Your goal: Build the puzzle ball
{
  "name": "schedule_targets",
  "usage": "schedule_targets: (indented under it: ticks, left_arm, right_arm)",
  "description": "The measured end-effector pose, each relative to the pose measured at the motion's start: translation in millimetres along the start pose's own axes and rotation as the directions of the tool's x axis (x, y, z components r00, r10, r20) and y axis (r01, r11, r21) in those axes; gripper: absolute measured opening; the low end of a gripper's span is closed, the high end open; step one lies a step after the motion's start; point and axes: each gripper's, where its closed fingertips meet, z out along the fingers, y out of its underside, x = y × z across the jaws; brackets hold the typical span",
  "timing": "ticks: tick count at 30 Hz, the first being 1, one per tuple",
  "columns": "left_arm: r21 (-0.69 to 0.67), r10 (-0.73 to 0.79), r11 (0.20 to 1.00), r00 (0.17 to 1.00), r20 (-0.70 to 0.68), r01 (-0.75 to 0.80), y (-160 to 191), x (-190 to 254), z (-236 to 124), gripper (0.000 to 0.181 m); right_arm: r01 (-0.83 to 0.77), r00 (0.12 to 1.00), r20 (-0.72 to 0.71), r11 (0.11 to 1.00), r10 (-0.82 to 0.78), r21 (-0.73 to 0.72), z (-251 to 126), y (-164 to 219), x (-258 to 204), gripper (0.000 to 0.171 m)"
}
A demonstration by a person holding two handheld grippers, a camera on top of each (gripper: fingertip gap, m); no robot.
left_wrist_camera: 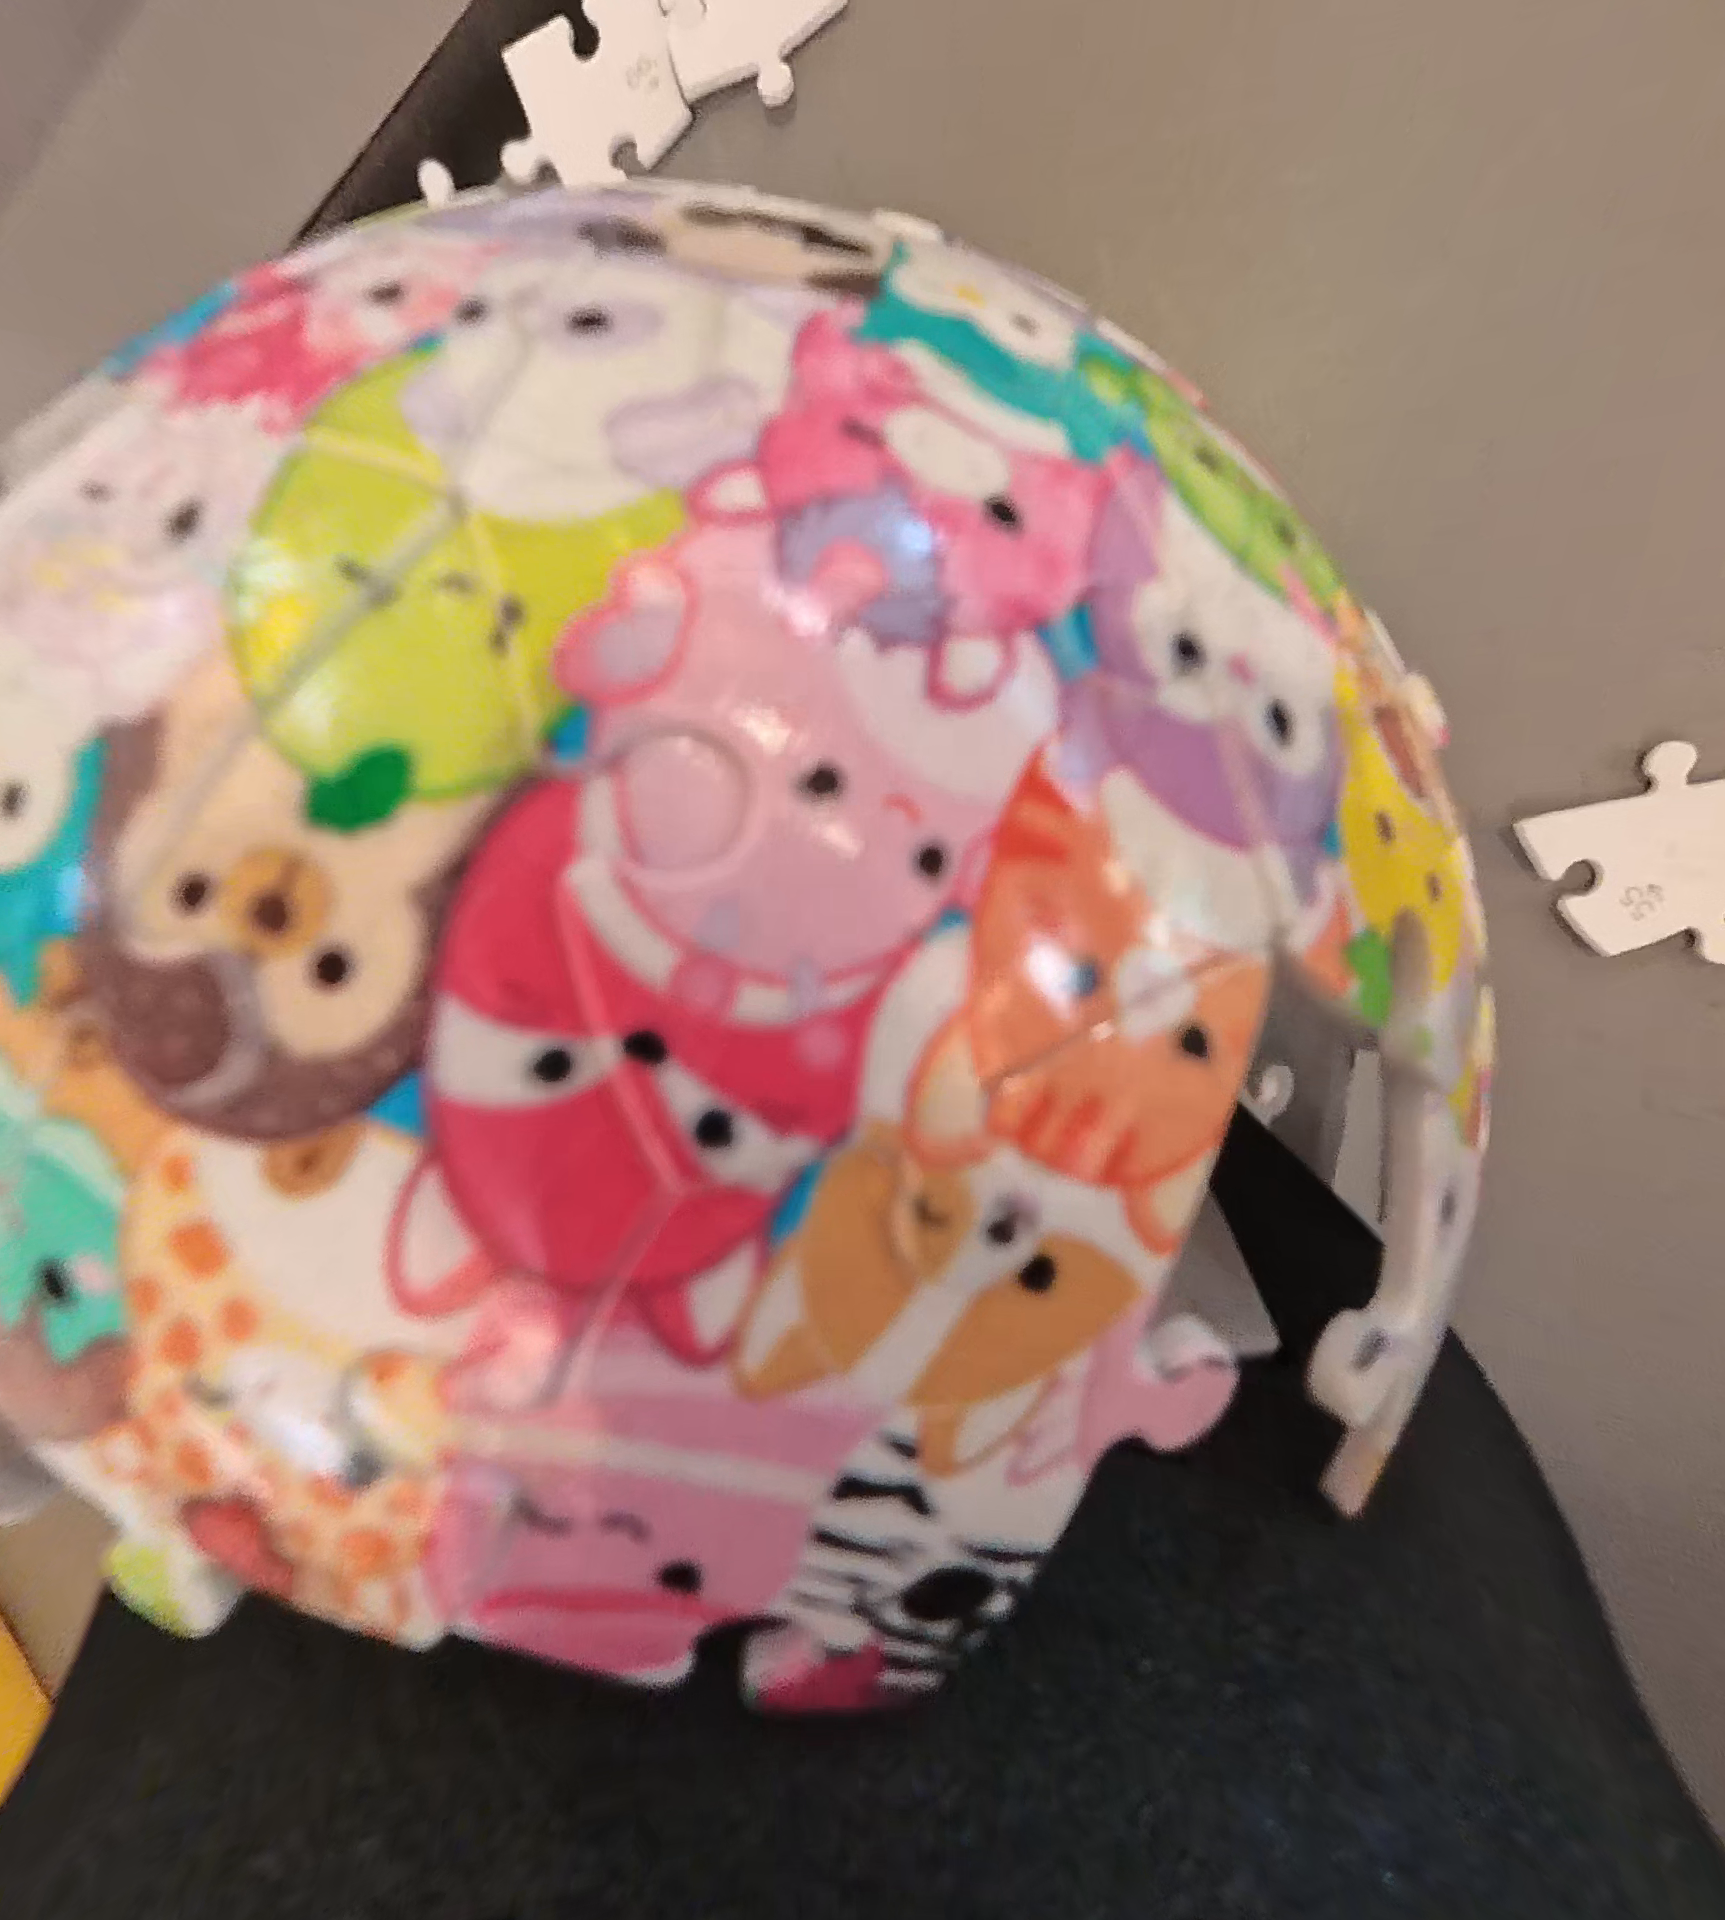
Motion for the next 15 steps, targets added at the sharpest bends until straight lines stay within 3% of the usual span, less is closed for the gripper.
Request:
schedule_targets:
  ticks: [2, 3, 5, 6, 7, 10, 12, 14, 15]
  left_arm:
    - [0.006, 0.001, 1.0, 1.0, 0.001, -0.001, 0.3, 0.1, -0.5, 0.094]
    - [0.011, 0.003, 1.0, 1.0, 0.002, -0.003, 0.2, 0.1, -1.1, 0.045]
    - [0.018, 0.004, 1.0, 1.0, 0.006, -0.004, 0.7, 0.1, -3.5, 0.045]
    - [0.022, 0.006, 1.0, 1.0, 0.005, -0.006, 1.3, 0.7, -5.3, 0.082]
    - [0.027, 0.006, 1.0, 1.0, 0.003, -0.006, 2.0, 1.7, -7.4, 0.087]
    - [0.045, -0.004, 0.999, 1.0, -0.016, 0.005, 3.1, 5.3, -13.2, 0.03]
    - [0.049, -0.012, 0.999, 1.0, -0.014, 0.013, 2.5, 4.1, -15.1, 0.035]
    - [0.041, -0.022, 0.999, 1.0, -0.01, 0.022, 1.7, 1.2, -14.8, 0.101]
    - [0.035, -0.026, 0.999, 1.0, -0.013, 0.027, 1.2, 0.2, -14.1, 0.101]
  right_arm:
    - [0.0, 1.0, 0.001, 1.0, 0.0, -0.001, 0.3, 0.3, -0.3, 0.037]
    - [0.001, 1.0, 0.001, 1.0, -0.001, -0.002, 0.4, 0.6, -0.6, 0.037]
    - [0.006, 1.0, 0.0, 1.0, -0.006, -0.006, 0.8, 1.1, -0.9, 0.037]
    - [0.01, 1.0, 0.0, 1.0, -0.01, -0.007, 0.9, 1.4, -1.1, 0.037]
    - [0.014, 1.0, -0.002, 1.0, -0.014, -0.009, 1.0, 1.8, -1.1, 0.037]
    - [0.02, 1.0, -0.003, 1.0, -0.02, -0.015, 1.5, 2.9, -1.4, 0.037]
    - [0.022, 1.0, -0.002, 1.0, -0.022, -0.015, 1.6, 2.9, -1.8, 0.037]
    - [0.023, 1.0, -0.001, 1.0, -0.023, -0.015, 1.7, 2.7, -2.5, 0.037]
    - [0.025, 1.0, 0.0, 1.0, -0.025, -0.015, 1.9, 2.7, -2.9, 0.037]
